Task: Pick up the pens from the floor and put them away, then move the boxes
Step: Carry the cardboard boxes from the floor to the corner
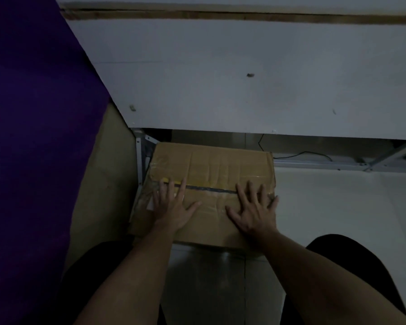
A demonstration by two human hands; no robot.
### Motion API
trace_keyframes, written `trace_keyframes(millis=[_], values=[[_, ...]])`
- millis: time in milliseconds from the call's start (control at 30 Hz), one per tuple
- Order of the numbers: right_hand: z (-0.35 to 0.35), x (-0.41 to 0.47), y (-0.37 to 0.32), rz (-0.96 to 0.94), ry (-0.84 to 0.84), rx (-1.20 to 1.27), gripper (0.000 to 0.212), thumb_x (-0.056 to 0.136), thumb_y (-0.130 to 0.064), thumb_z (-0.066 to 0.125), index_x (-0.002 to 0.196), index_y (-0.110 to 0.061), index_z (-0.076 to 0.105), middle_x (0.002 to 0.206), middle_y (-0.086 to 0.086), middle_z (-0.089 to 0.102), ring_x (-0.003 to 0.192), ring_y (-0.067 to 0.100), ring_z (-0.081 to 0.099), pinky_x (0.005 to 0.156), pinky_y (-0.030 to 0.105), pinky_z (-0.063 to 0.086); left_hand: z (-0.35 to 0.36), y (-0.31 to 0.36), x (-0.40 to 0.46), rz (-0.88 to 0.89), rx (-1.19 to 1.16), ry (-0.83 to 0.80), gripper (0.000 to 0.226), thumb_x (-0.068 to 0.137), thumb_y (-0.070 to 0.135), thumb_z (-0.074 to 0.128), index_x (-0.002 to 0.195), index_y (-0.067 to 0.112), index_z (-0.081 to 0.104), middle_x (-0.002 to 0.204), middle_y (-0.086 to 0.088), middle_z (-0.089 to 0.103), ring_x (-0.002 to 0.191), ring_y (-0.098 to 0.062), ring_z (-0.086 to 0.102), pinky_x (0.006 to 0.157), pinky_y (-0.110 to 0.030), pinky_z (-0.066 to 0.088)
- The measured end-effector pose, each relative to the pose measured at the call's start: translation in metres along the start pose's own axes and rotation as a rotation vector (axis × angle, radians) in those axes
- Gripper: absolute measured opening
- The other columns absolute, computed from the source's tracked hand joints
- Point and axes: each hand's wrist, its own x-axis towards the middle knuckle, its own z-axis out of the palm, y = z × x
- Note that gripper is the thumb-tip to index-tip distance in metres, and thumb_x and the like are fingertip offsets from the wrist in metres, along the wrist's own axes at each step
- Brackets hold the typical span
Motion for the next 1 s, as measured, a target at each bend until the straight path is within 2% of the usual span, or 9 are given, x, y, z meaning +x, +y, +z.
trace_keyframes(millis=[467,767,867,1000], values=[[-0.003,0.034,0.005,-0.043,0.031,-0.065,0.087,0.079,-0.086,0.001,0.151,-0.040,-0.017,0.164,0.001,-0.012,0.148,0.037,-0.009,0.109,0.071,-0.002,0.003,0.006,0.021,-0.052,-0.014,0.075,0.092,0.077,0.089,0.013,0.154,0.041,0.000,0.164,-0.002,0.002,0.148,-0.034,-0.011,0.118,-0.055,0.001],[-0.005,0.046,0.007,-0.053,0.014,-0.076,0.086,0.079,-0.086,0.002,0.150,-0.042,-0.019,0.163,0.001,-0.014,0.148,0.037,-0.011,0.109,0.070,-0.004,0.003,0.008,0.028,-0.065,-0.009,0.054,0.092,0.076,0.090,0.012,0.153,0.042,-0.002,0.164,-0.001,-0.002,0.148,-0.034,-0.013,0.117,-0.055,0.001],[-0.007,0.048,0.007,-0.051,0.000,-0.078,0.086,0.080,-0.085,0.004,0.151,-0.041,-0.016,0.164,0.001,-0.013,0.148,0.037,-0.011,0.109,0.070,-0.005,0.001,0.007,0.030,-0.070,0.002,0.018,0.093,0.076,0.090,0.012,0.153,0.041,-0.005,0.164,-0.001,-0.004,0.148,-0.035,-0.014,0.117,-0.056,-0.001],[-0.035,0.042,0.002,-0.073,-0.115,-0.132,0.088,0.080,-0.086,0.010,0.152,-0.041,-0.013,0.163,0.004,-0.012,0.148,0.039,-0.010,0.108,0.070,-0.008,-0.035,0.013,0.017,-0.034,0.070,-0.109,0.092,0.082,0.084,0.023,0.155,0.036,-0.006,0.164,-0.003,-0.008,0.148,-0.038,-0.010,0.117,-0.057,0.000]])
